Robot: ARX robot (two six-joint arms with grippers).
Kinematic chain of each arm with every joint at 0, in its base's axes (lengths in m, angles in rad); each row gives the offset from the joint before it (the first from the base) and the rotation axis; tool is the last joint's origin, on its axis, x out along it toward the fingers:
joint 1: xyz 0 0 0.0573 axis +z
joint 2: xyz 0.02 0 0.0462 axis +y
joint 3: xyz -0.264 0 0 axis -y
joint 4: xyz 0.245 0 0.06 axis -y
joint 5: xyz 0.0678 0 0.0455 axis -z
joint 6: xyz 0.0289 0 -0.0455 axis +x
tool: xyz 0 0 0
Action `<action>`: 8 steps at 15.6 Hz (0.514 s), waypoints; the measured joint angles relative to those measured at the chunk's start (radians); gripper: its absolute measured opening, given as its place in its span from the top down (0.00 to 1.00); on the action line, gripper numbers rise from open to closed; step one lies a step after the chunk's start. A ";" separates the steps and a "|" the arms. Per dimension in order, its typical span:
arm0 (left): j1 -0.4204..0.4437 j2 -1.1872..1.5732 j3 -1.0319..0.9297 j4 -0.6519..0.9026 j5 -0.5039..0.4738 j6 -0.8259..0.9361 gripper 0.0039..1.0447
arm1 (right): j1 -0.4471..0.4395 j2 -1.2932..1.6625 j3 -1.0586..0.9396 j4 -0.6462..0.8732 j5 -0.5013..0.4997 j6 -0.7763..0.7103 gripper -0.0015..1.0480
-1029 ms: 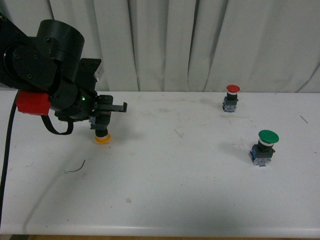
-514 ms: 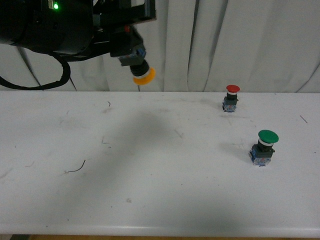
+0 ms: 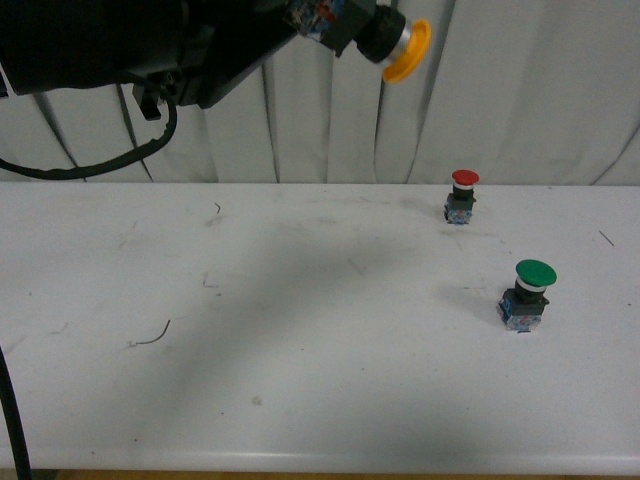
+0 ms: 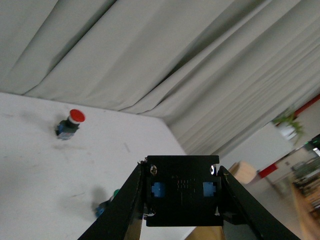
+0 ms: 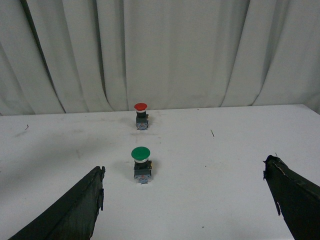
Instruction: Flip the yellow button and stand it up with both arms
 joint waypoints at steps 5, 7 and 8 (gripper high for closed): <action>0.015 0.043 -0.066 0.246 0.004 -0.253 0.66 | 0.000 0.000 0.000 0.000 0.000 0.000 0.06; 0.013 0.034 -0.068 0.260 0.018 -0.270 0.66 | 0.000 0.000 0.000 0.000 0.000 0.000 0.06; 0.013 0.034 -0.068 0.253 0.018 -0.271 0.66 | 0.000 0.000 0.000 0.000 0.000 0.000 0.06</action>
